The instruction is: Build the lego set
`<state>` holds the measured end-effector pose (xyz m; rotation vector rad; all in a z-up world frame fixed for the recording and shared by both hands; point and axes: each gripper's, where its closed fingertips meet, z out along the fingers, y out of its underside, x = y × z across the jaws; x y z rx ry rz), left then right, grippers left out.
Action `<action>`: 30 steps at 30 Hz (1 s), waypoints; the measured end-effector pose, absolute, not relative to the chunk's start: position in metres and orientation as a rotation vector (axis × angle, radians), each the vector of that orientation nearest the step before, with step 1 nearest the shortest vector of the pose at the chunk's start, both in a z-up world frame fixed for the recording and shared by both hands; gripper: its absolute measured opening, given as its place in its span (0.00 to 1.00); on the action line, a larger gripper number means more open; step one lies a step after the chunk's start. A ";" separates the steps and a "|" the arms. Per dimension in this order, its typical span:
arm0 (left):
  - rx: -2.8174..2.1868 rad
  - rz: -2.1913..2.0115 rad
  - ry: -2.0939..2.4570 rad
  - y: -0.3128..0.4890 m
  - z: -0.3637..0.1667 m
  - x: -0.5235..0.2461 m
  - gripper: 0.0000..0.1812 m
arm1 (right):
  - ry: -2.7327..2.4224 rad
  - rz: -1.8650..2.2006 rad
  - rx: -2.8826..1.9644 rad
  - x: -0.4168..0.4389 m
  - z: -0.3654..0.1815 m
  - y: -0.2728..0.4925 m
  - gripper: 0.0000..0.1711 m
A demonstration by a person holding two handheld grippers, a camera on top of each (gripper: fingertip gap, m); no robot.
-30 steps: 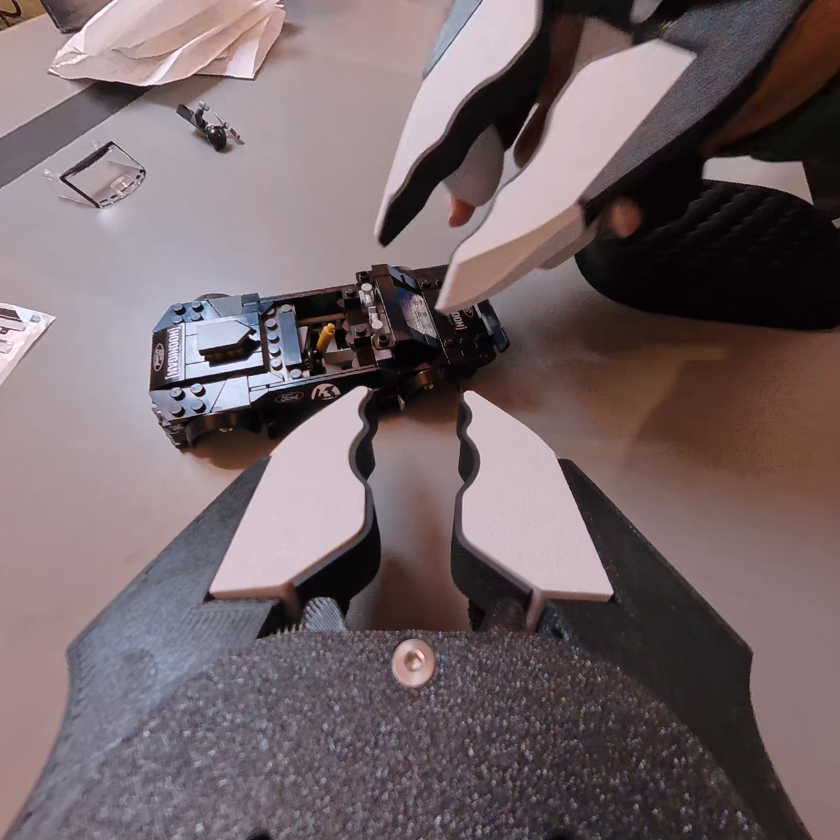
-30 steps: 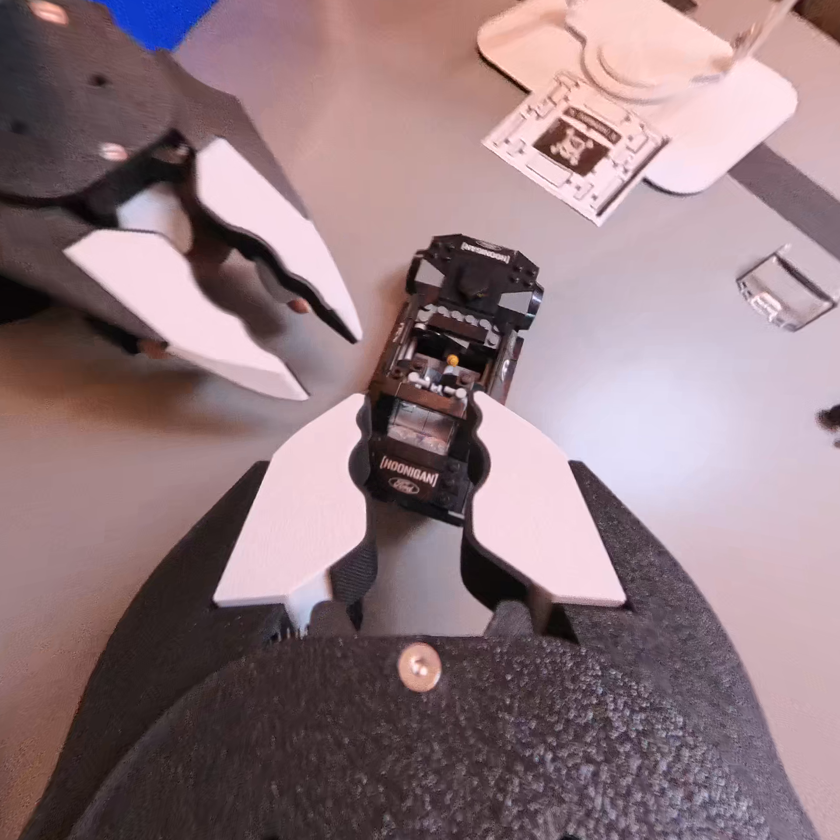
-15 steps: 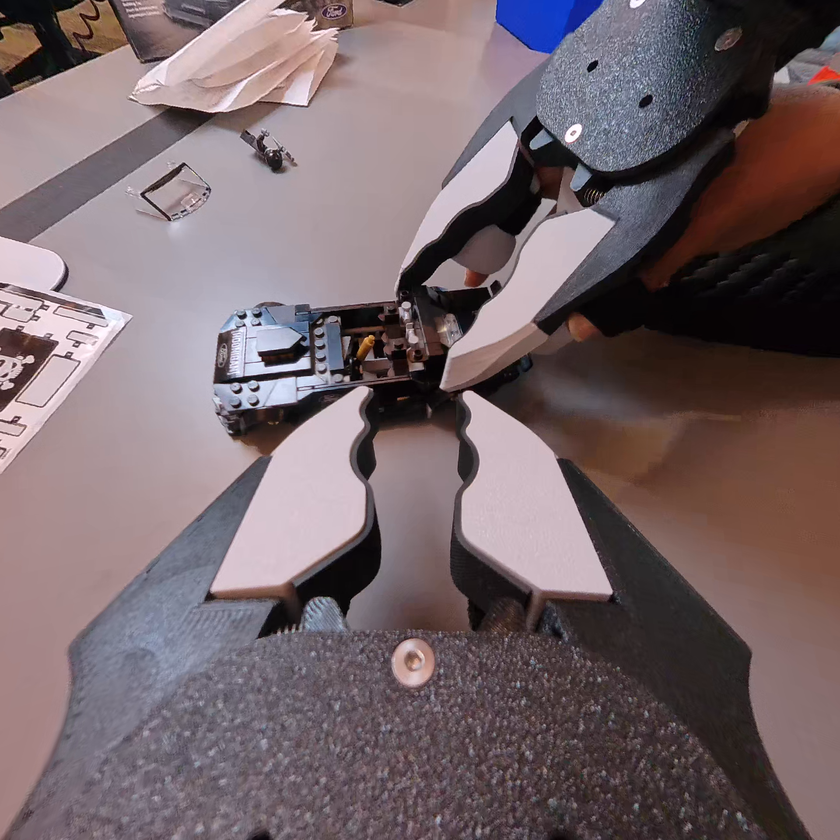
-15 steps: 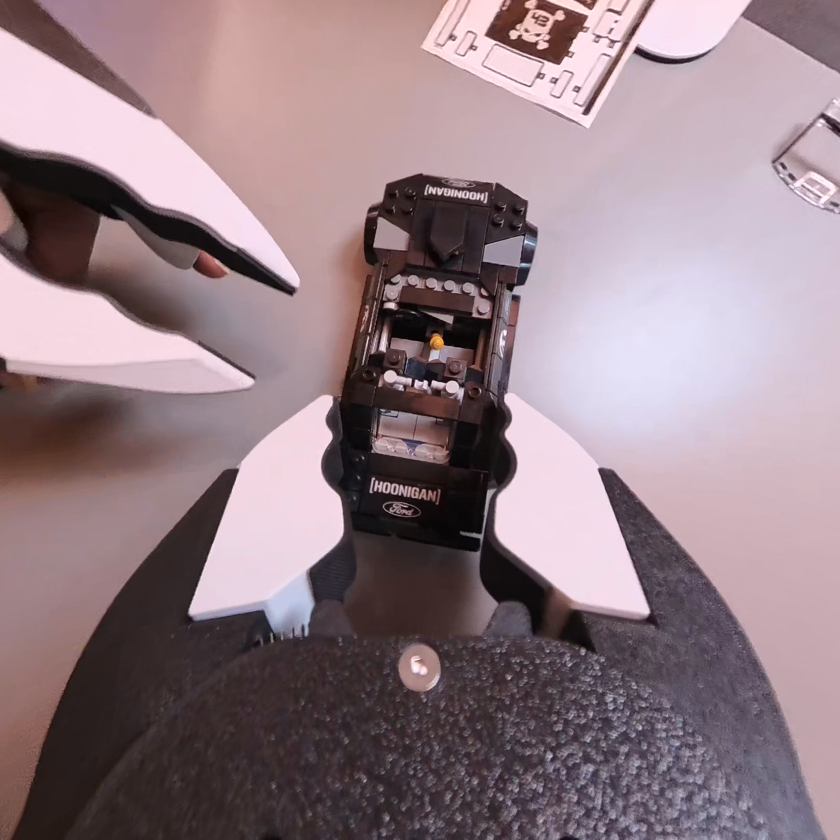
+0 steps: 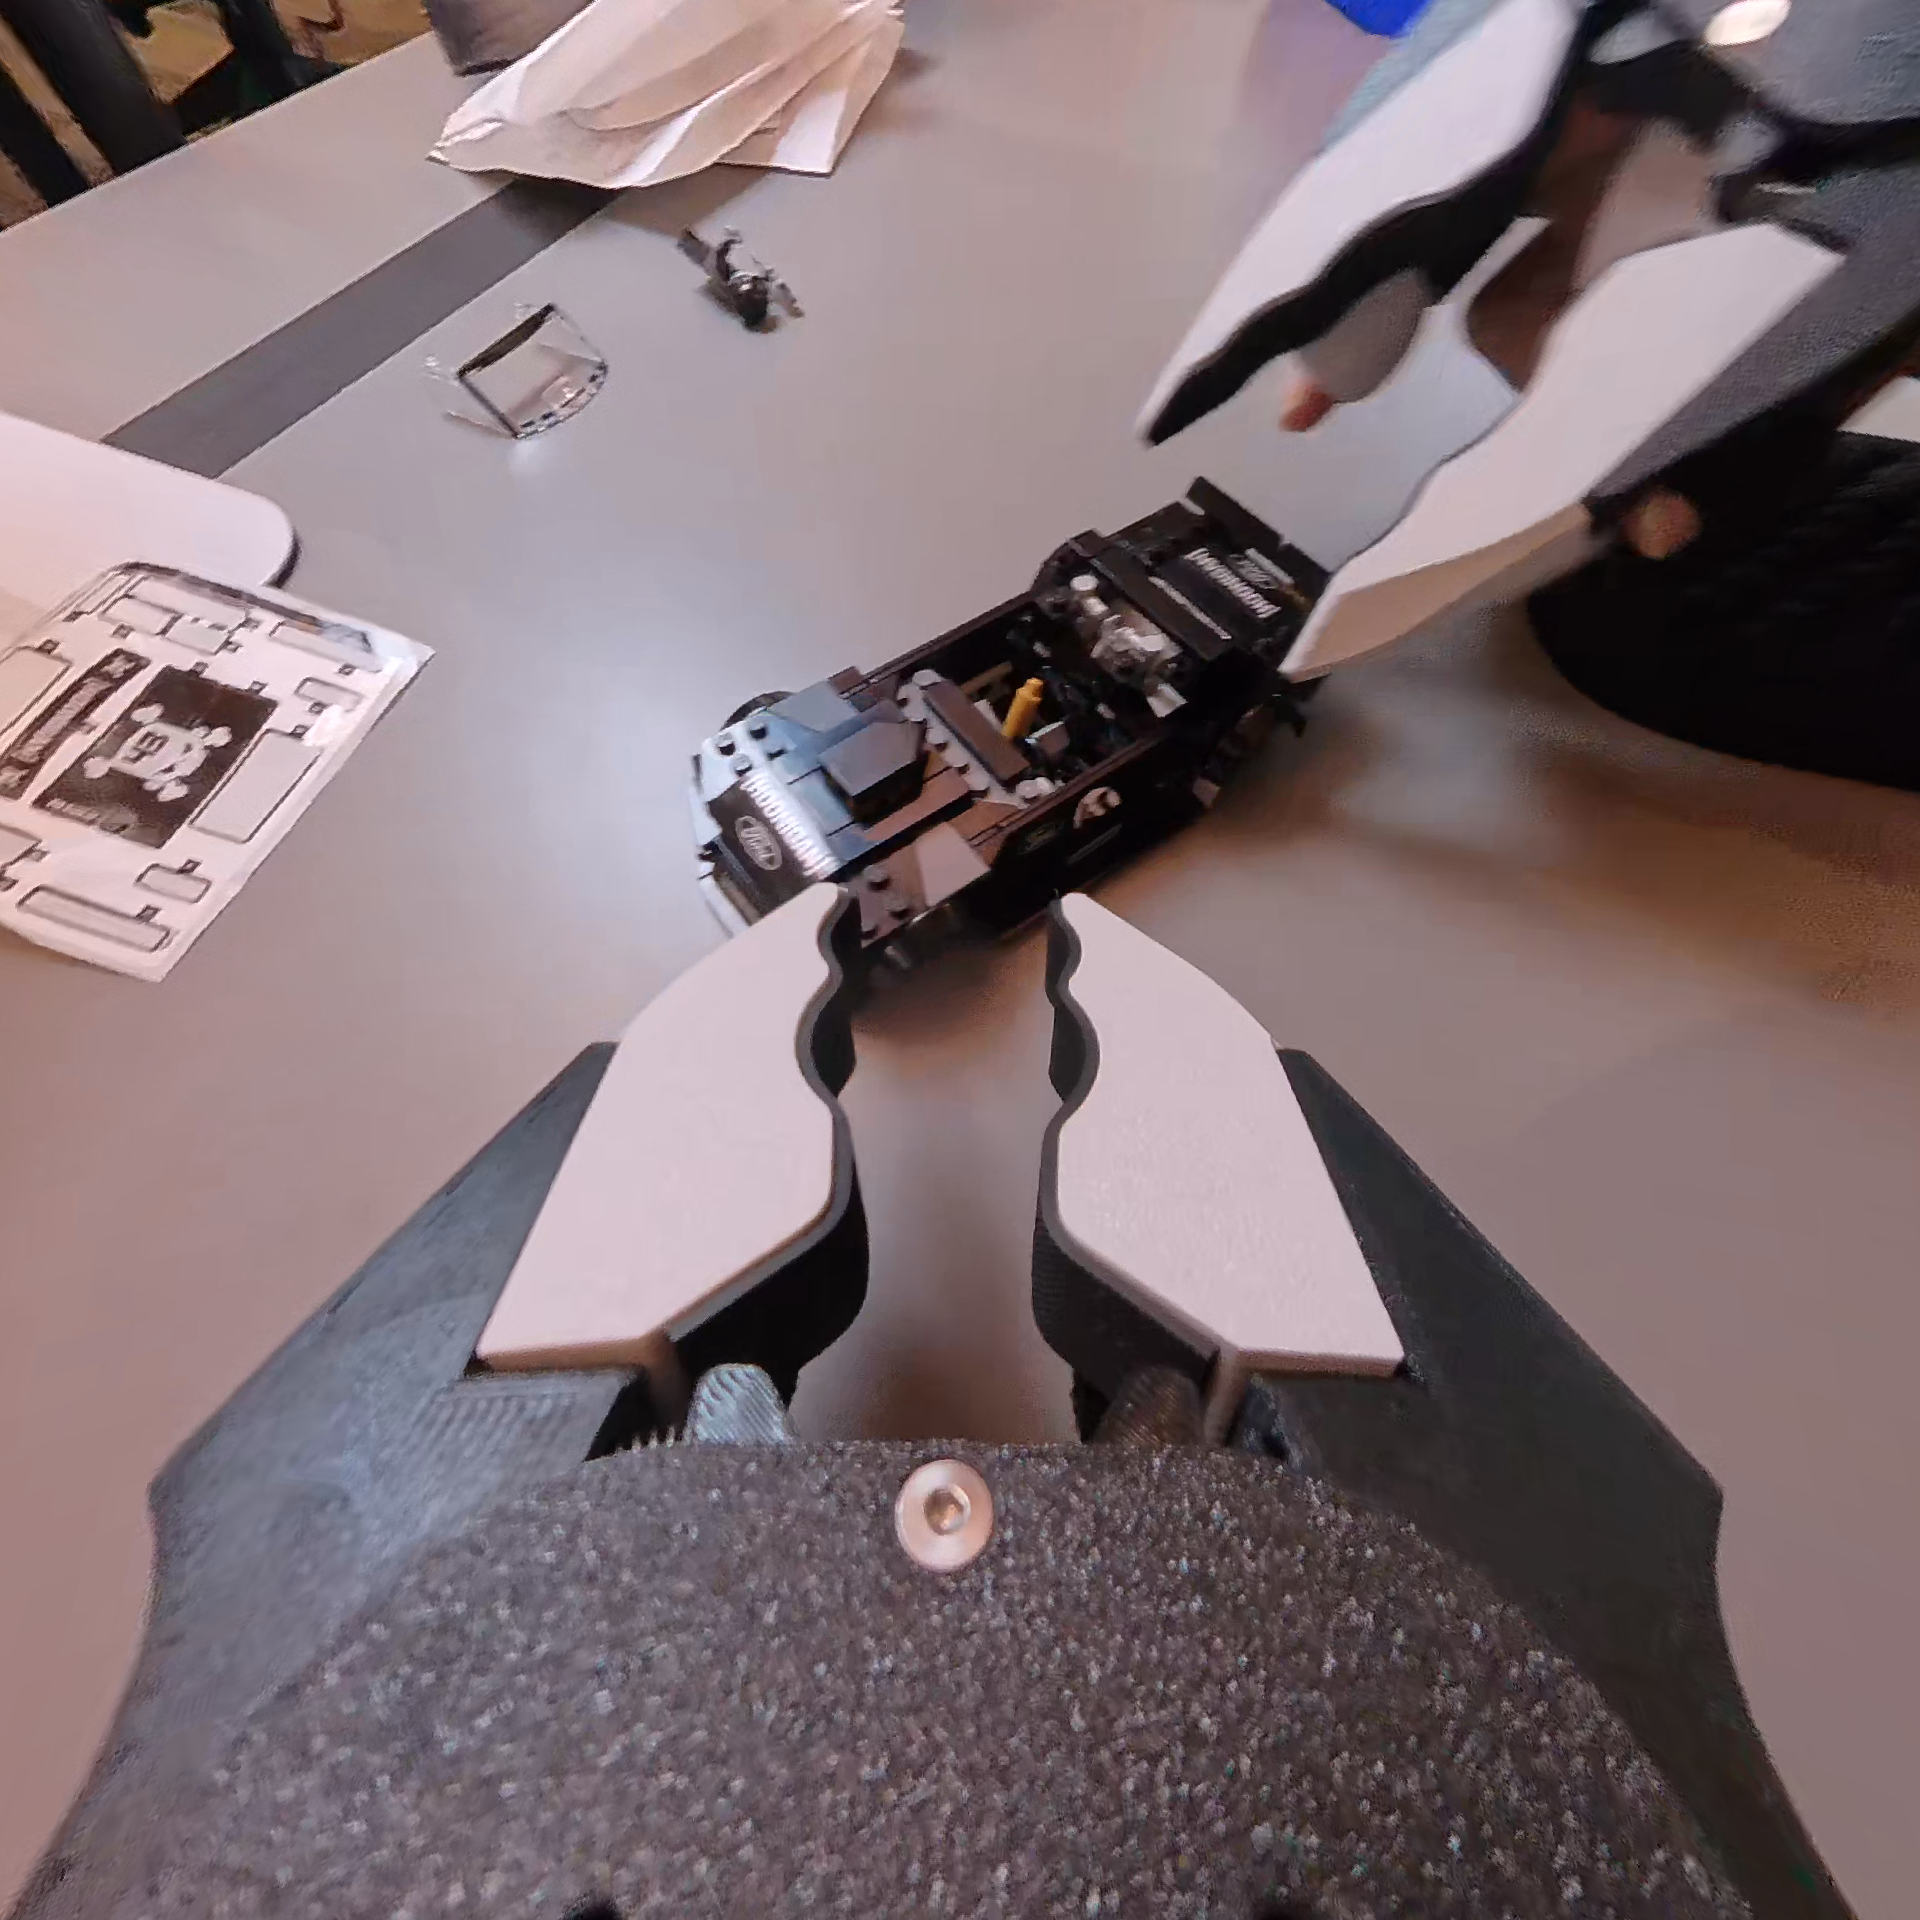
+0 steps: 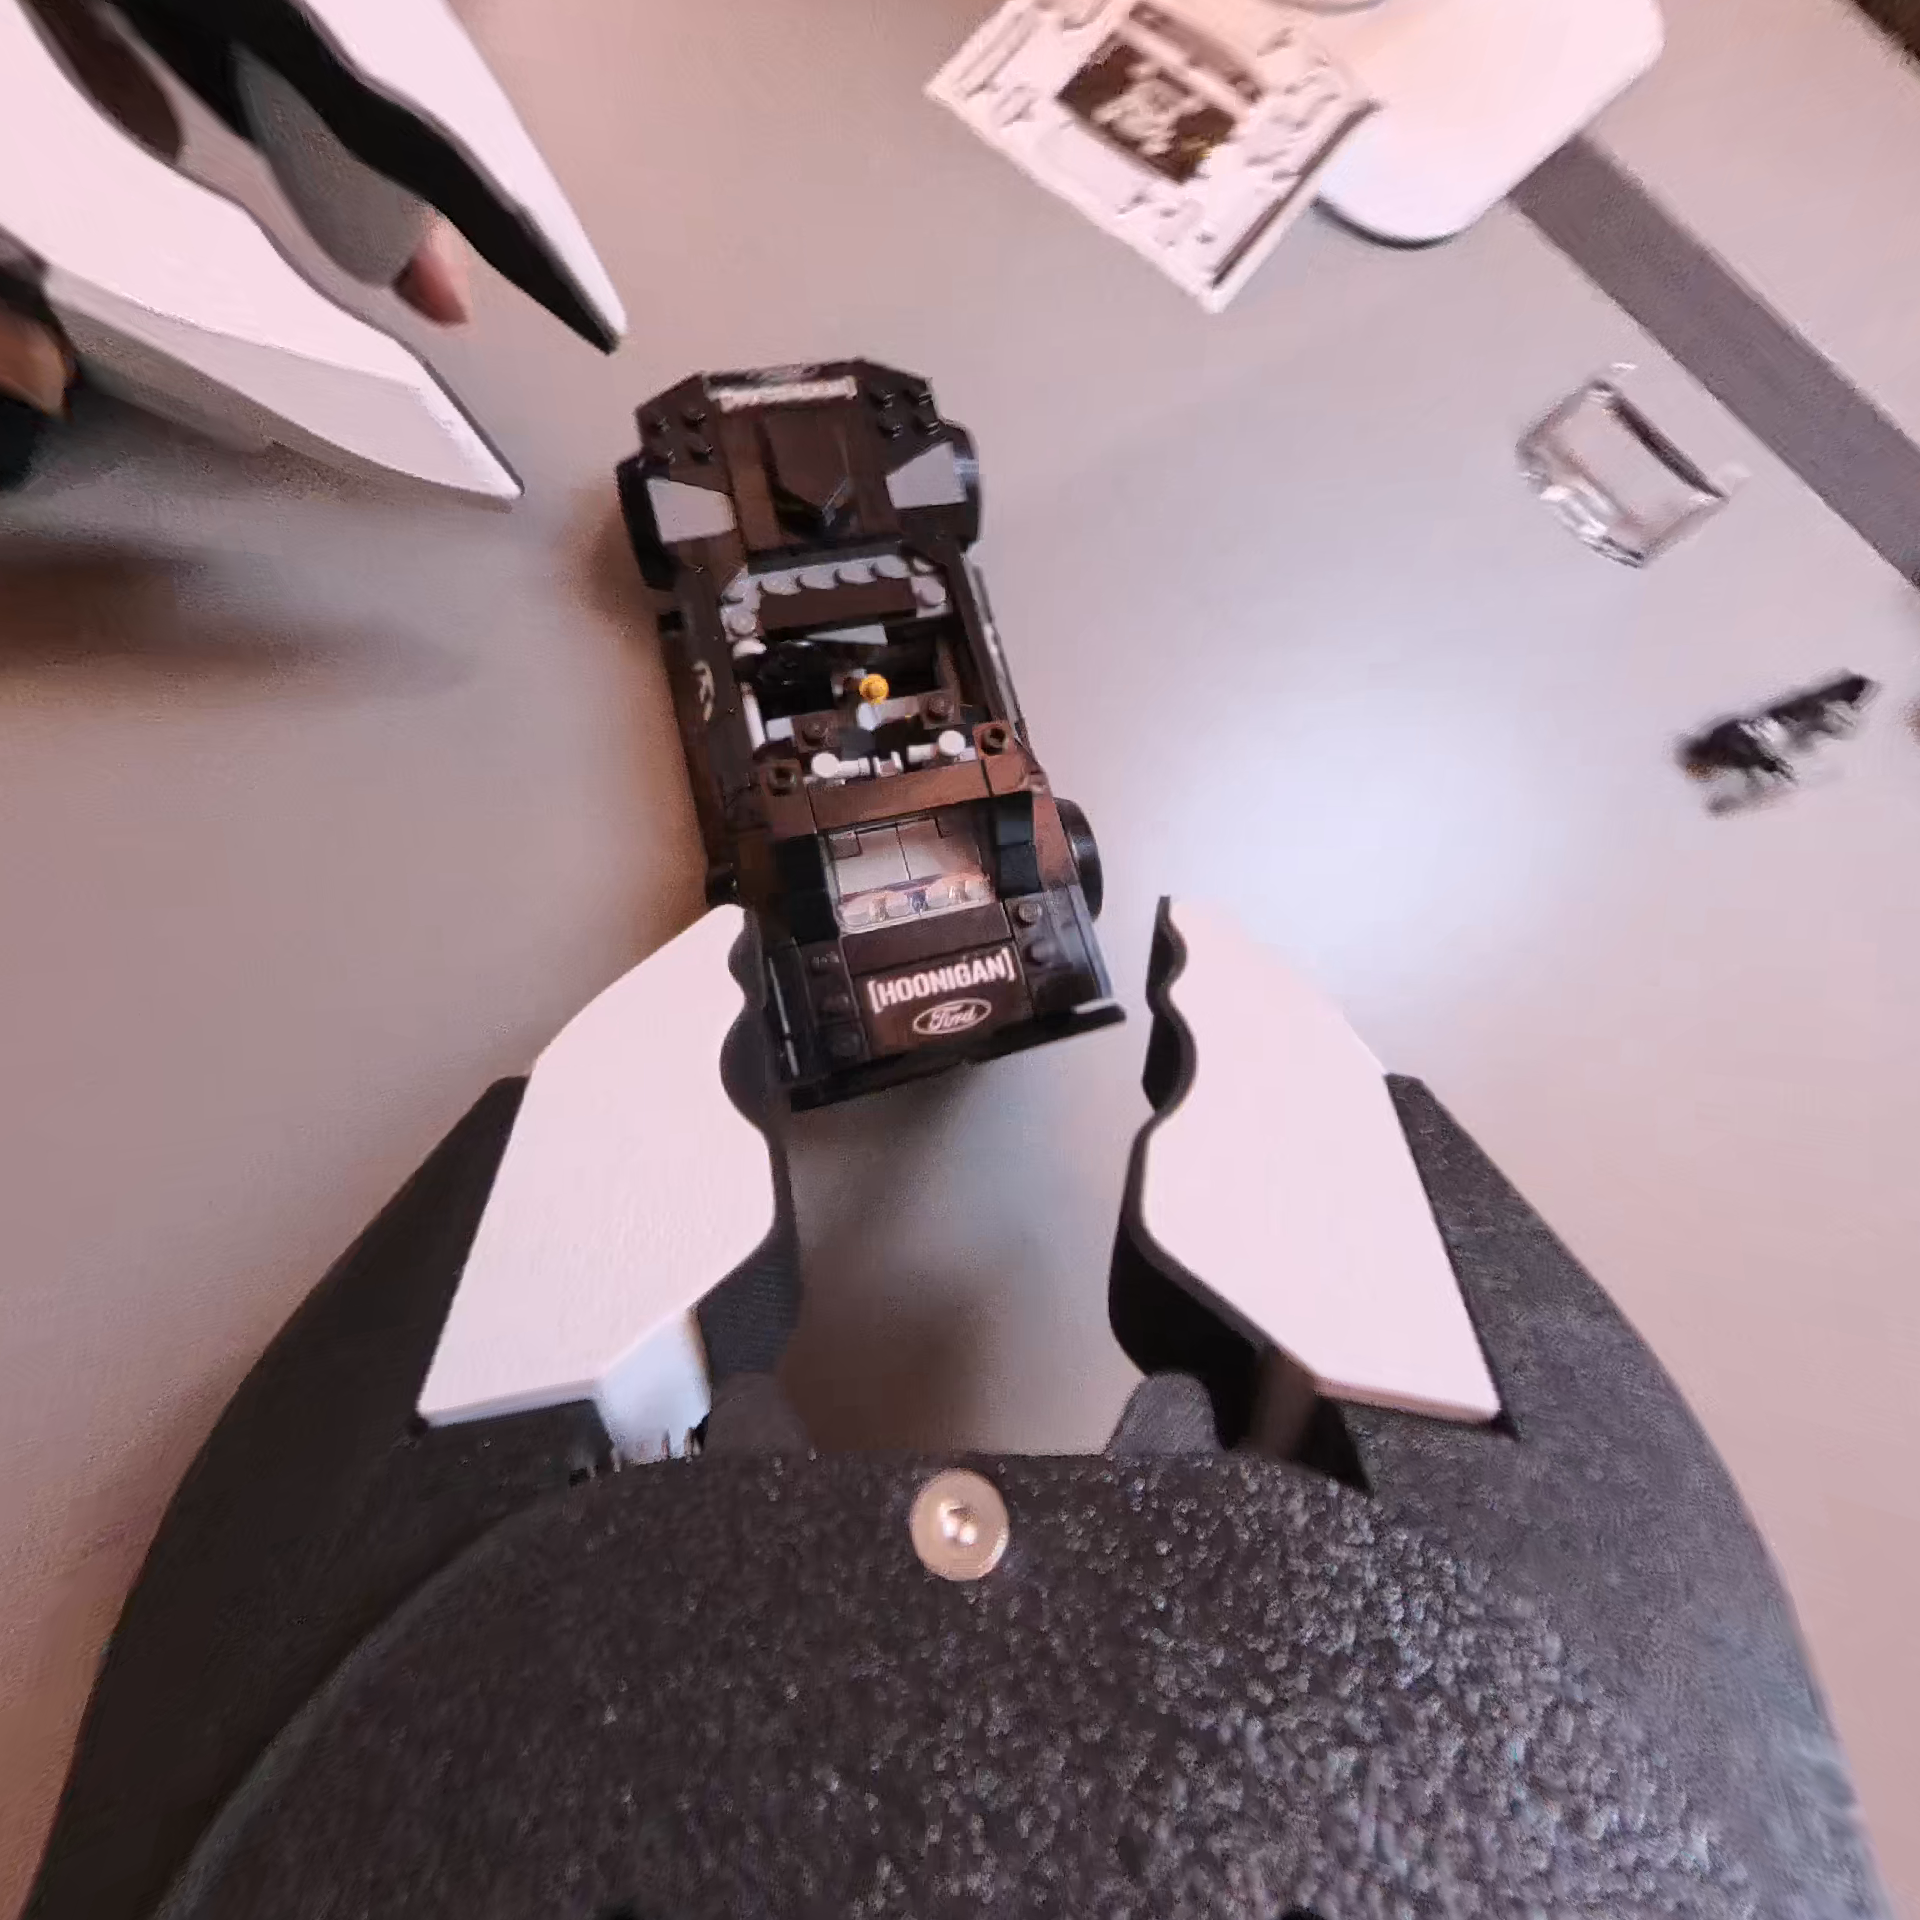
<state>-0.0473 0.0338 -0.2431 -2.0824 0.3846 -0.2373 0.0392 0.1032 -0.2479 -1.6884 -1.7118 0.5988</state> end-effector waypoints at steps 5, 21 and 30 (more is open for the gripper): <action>-2.080 -0.113 0.365 0.041 -0.246 -0.072 0.30 | -1.452 0.564 -1.771 0.048 -0.235 0.070 0.32; -2.104 -0.285 1.349 0.085 -0.278 -0.043 0.56 | -1.355 0.761 -1.727 0.064 -0.231 0.032 0.24; -2.168 -0.223 1.570 0.085 -0.282 -0.017 0.46 | -1.382 0.804 -1.702 0.065 -0.232 0.030 0.22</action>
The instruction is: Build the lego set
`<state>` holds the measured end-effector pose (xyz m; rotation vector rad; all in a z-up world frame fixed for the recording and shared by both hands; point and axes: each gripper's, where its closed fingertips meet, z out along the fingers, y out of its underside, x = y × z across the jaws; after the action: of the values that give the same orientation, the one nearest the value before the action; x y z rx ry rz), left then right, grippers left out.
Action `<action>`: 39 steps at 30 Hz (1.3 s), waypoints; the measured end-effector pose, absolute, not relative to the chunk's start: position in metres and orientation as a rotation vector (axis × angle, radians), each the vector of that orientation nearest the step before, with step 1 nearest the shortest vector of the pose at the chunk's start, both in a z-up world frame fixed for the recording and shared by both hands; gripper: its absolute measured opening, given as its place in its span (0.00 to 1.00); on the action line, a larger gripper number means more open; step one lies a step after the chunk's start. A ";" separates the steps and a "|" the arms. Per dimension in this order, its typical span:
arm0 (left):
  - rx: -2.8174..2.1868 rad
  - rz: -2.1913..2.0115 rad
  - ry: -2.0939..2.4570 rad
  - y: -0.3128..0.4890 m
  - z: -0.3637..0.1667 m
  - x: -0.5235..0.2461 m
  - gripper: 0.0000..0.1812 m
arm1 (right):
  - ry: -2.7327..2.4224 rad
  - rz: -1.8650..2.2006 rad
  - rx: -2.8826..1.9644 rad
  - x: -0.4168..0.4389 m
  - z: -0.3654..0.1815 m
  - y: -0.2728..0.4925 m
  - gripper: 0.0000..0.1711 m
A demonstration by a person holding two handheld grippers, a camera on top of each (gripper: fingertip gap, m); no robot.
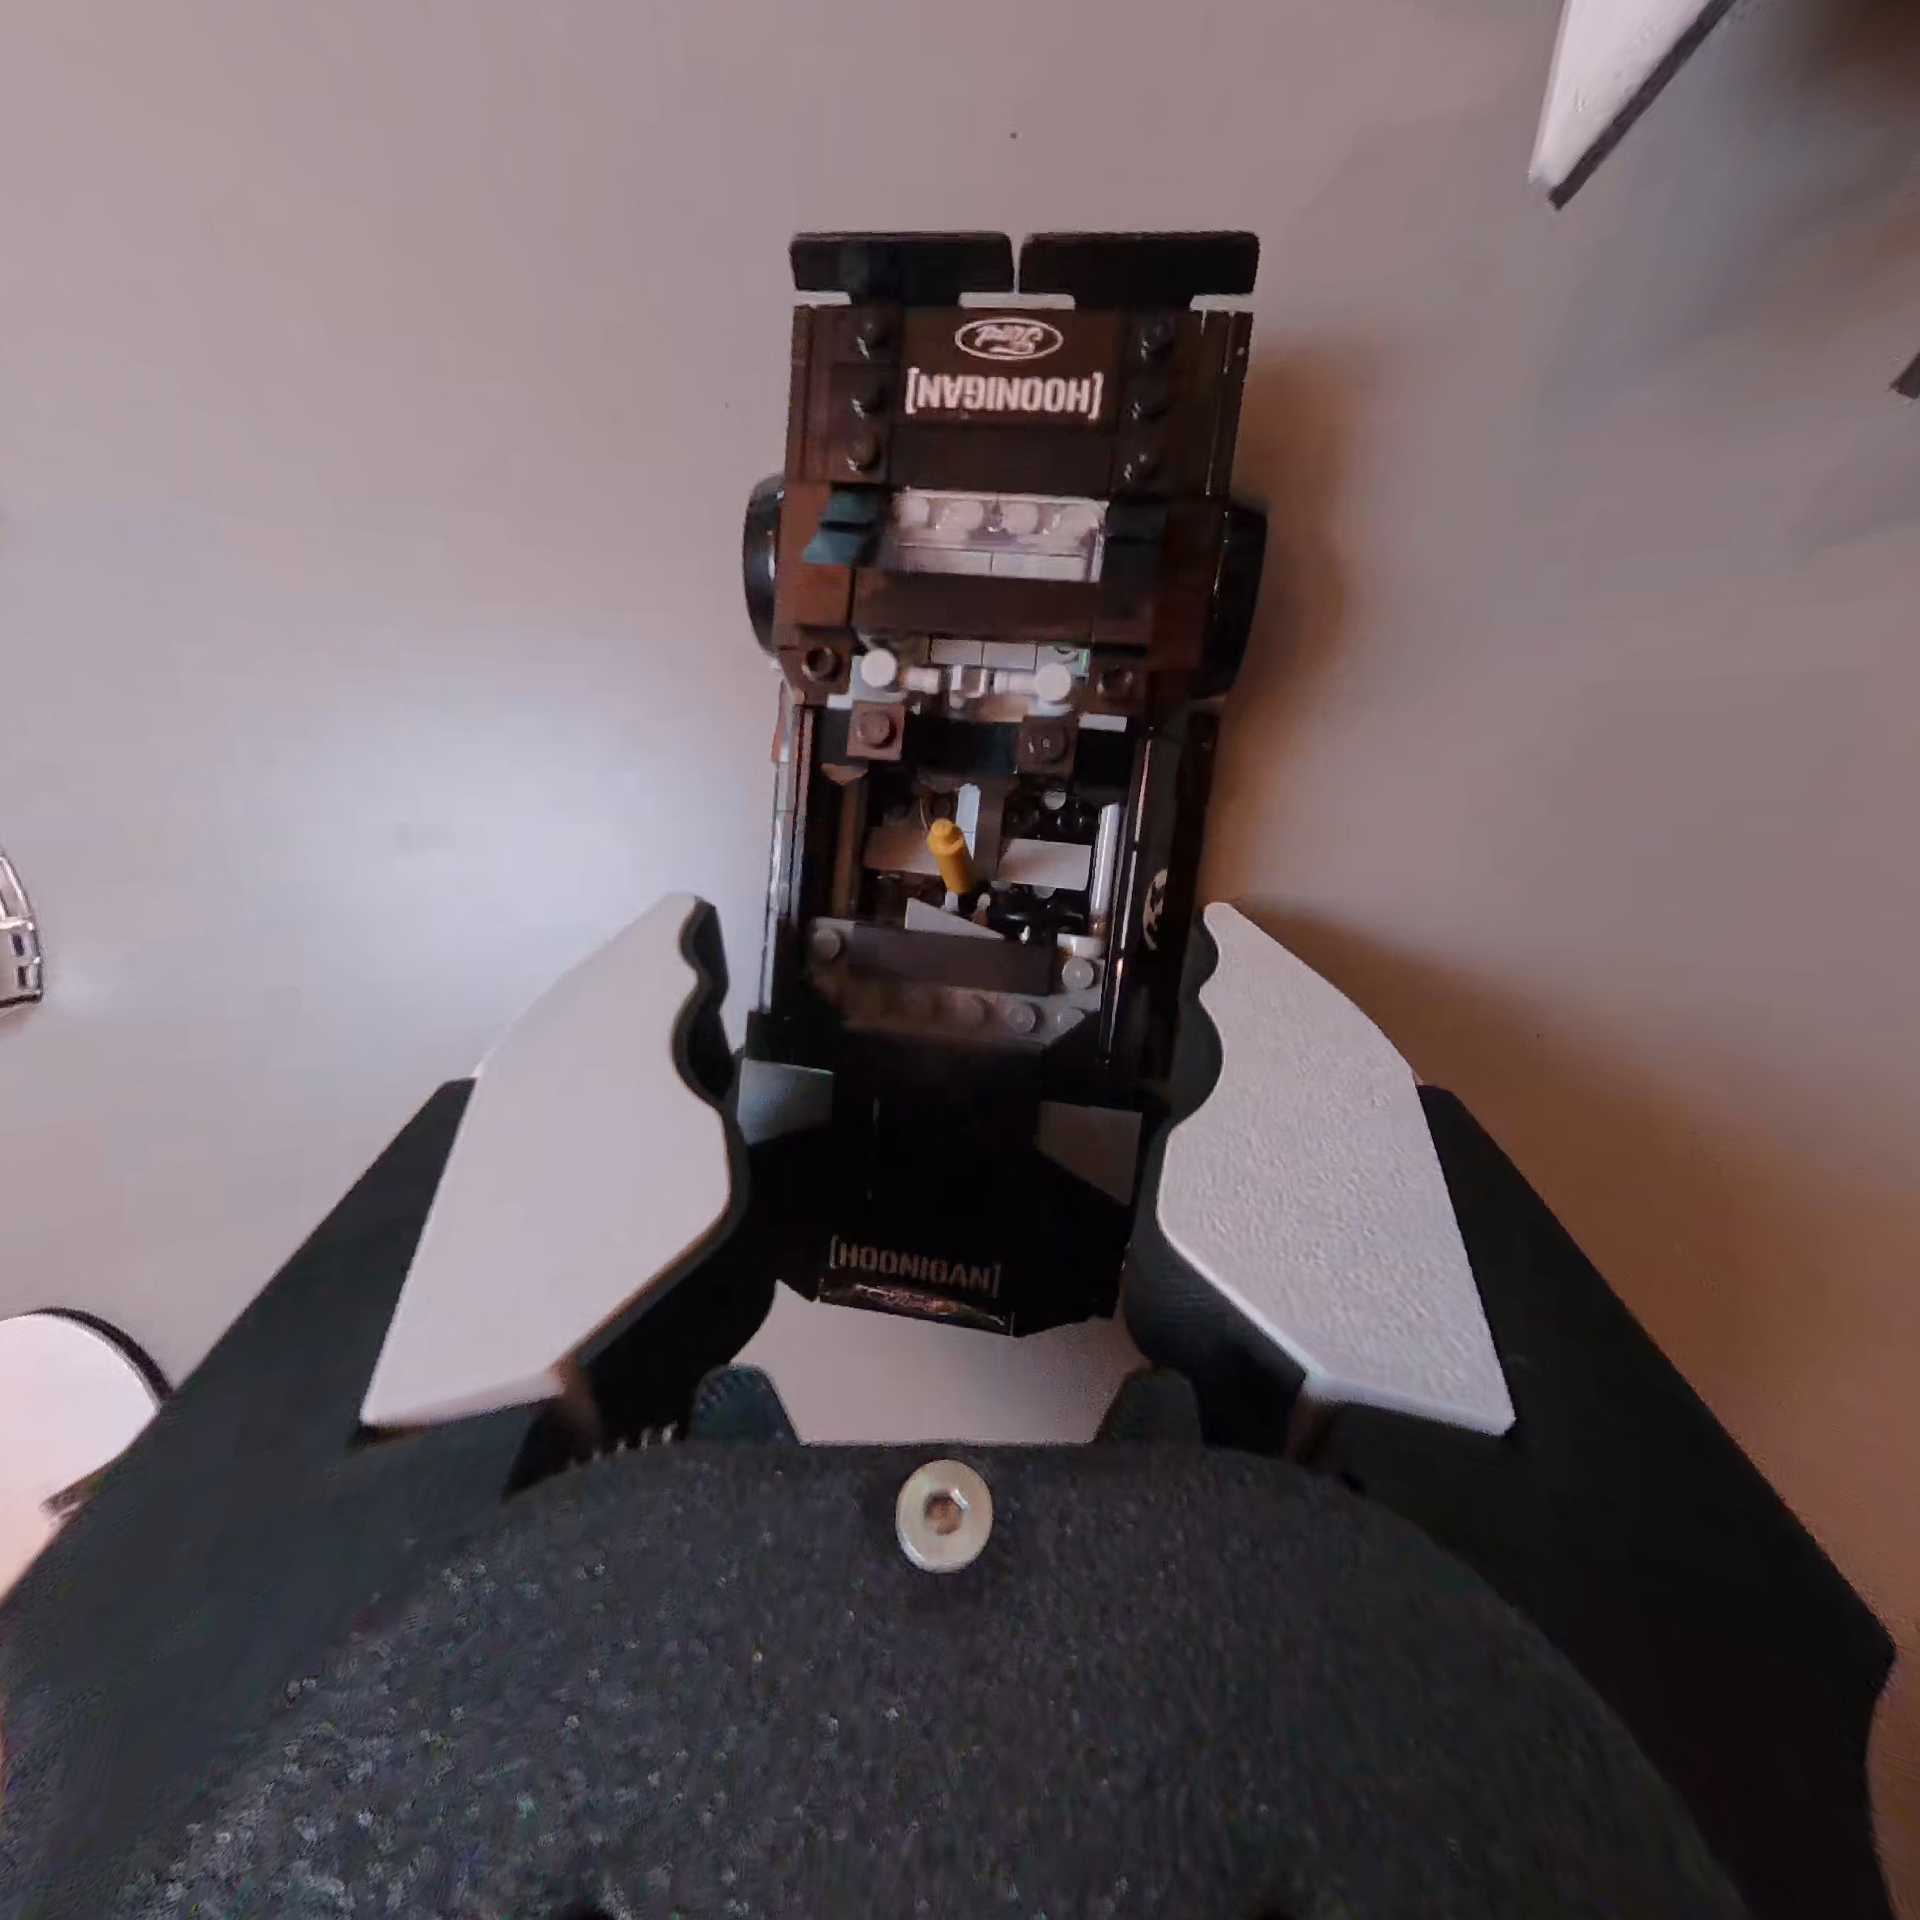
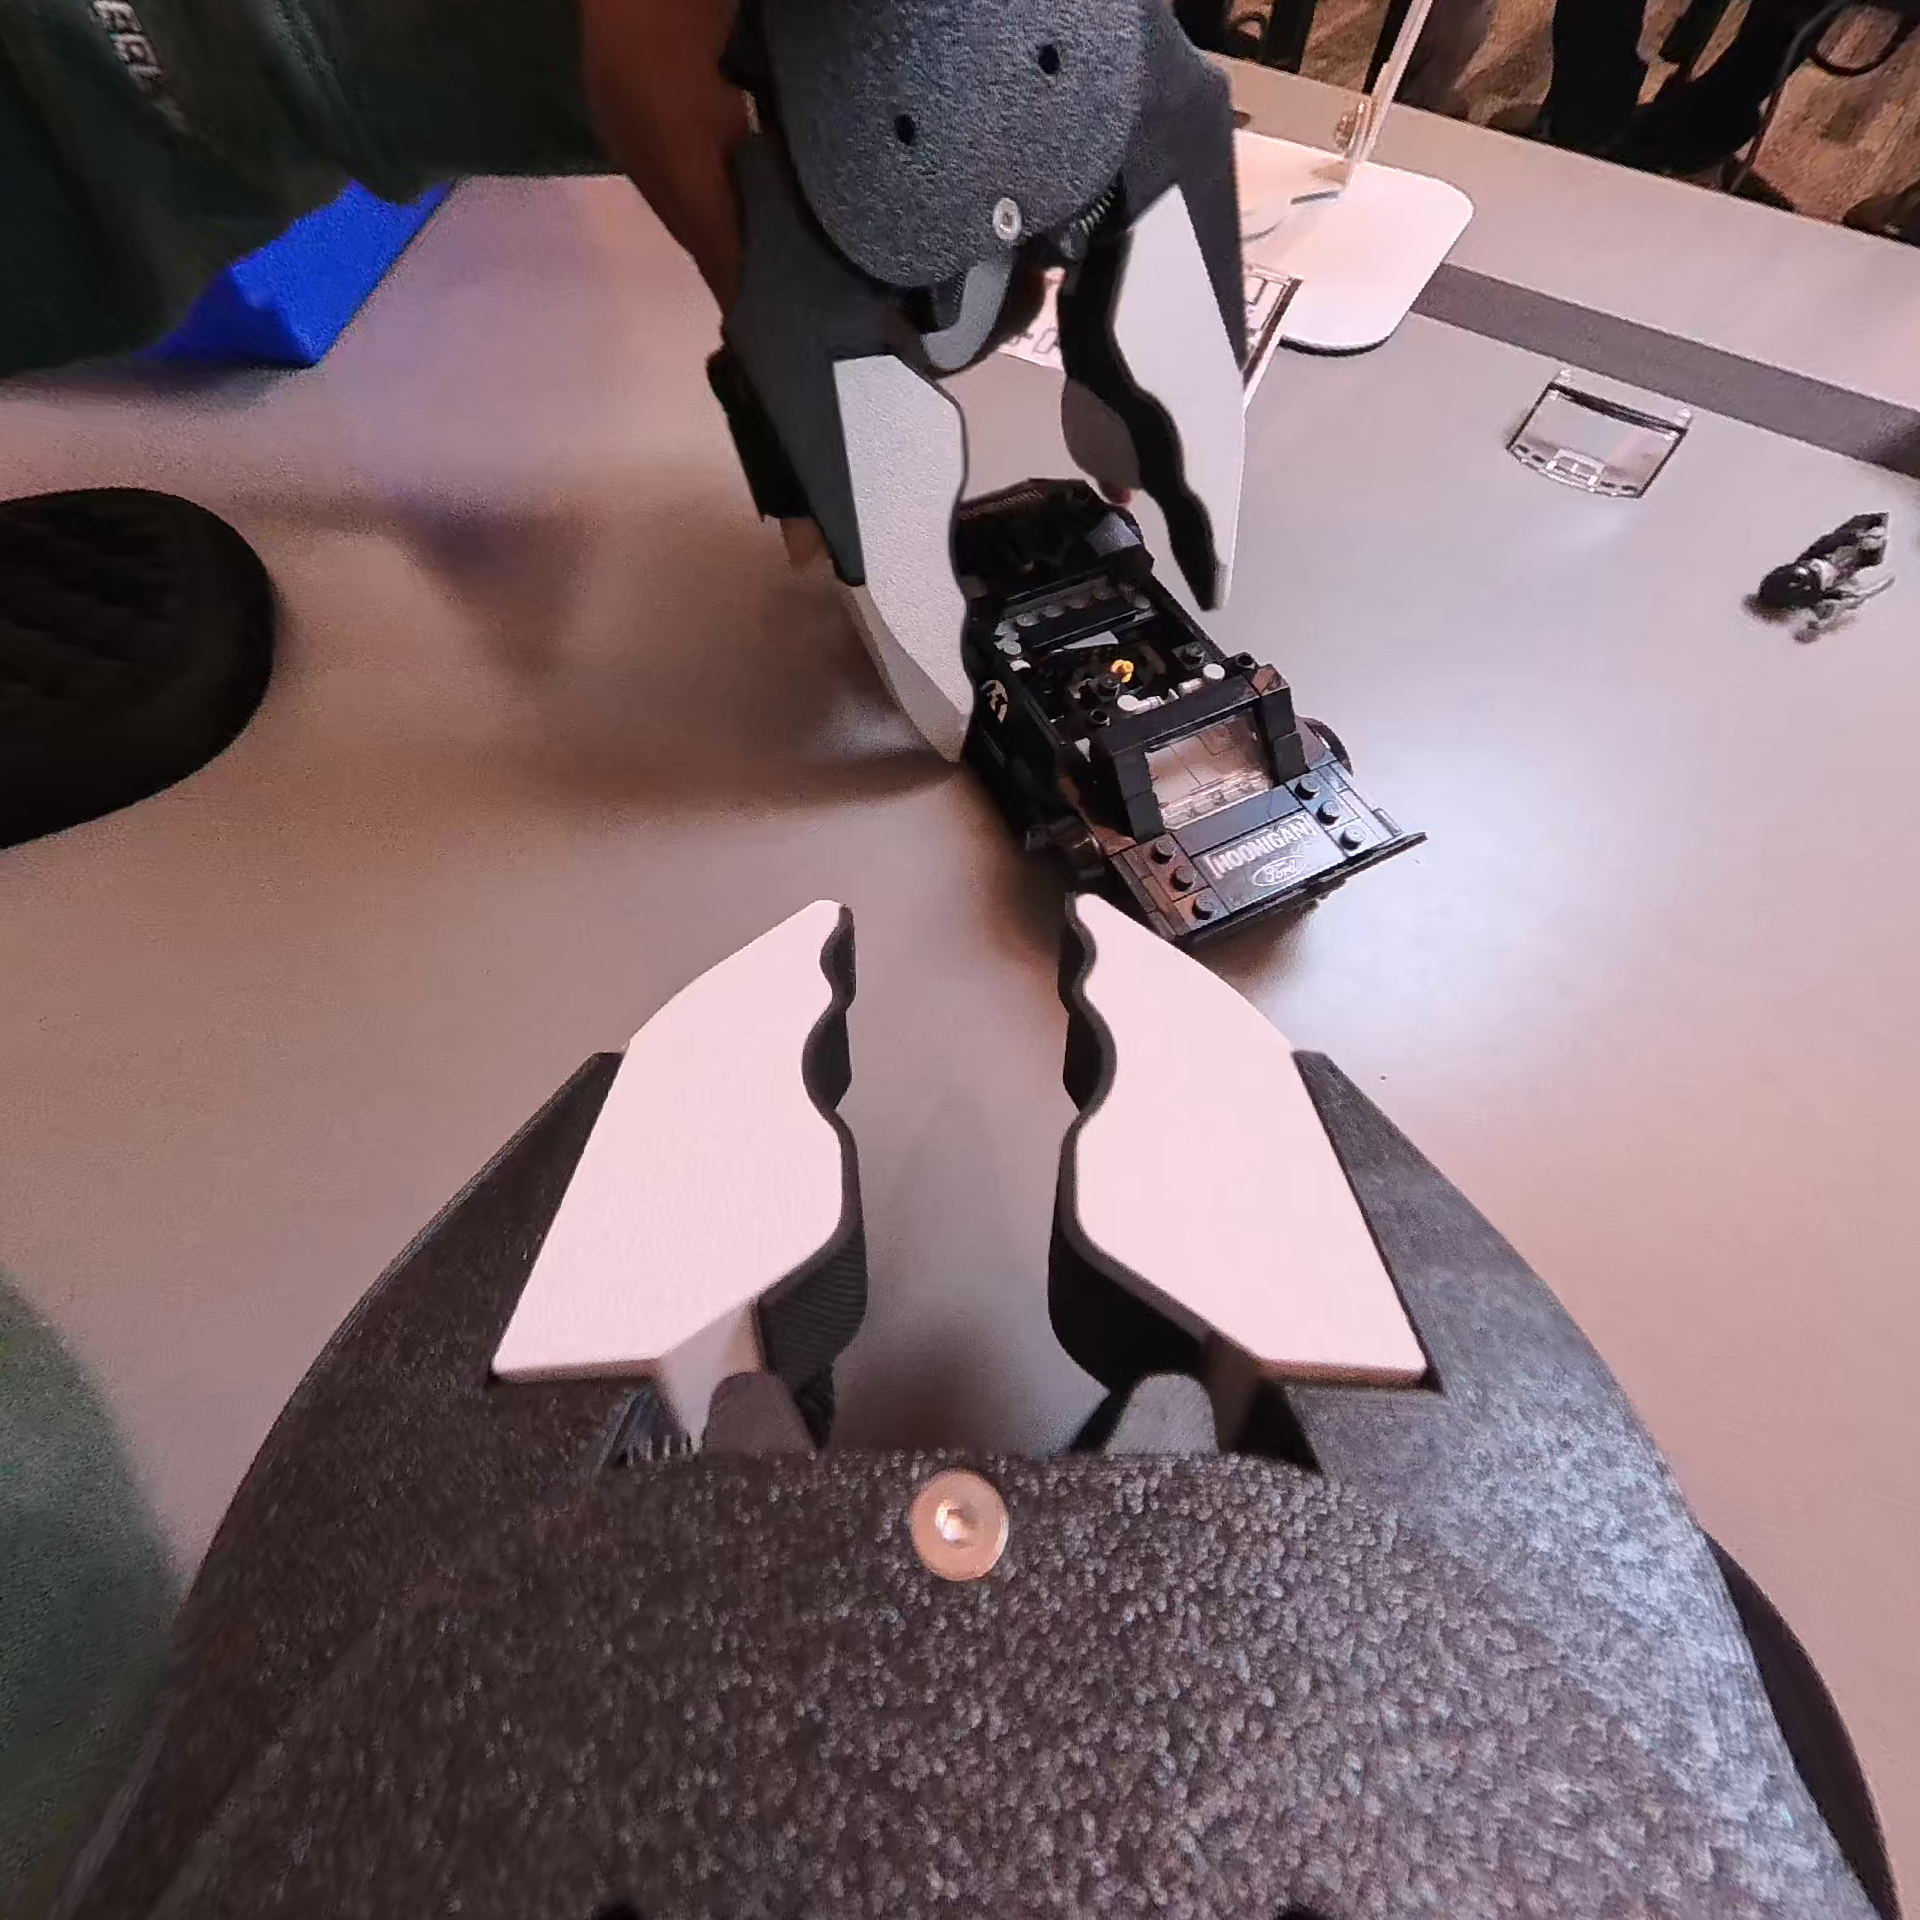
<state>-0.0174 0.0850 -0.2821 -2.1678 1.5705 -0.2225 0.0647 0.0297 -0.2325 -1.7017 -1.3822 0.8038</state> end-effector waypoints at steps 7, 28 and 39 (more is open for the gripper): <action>-2.163 -0.188 1.640 0.085 -0.281 -0.011 0.41 | -1.379 0.855 -1.699 0.068 -0.231 0.028 0.22; -2.269 -0.240 1.541 0.085 -0.280 -0.012 0.39 | -1.420 0.808 -1.743 0.066 -0.240 0.027 0.22; -2.364 -0.267 1.499 0.081 -0.278 -0.018 0.38 | -1.442 0.814 -1.809 0.060 -0.246 0.025 0.22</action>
<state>-0.0178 0.0808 -0.2779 -2.3636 1.4989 -0.2667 0.0601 0.0245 -0.2457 -1.8087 -1.4422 0.8144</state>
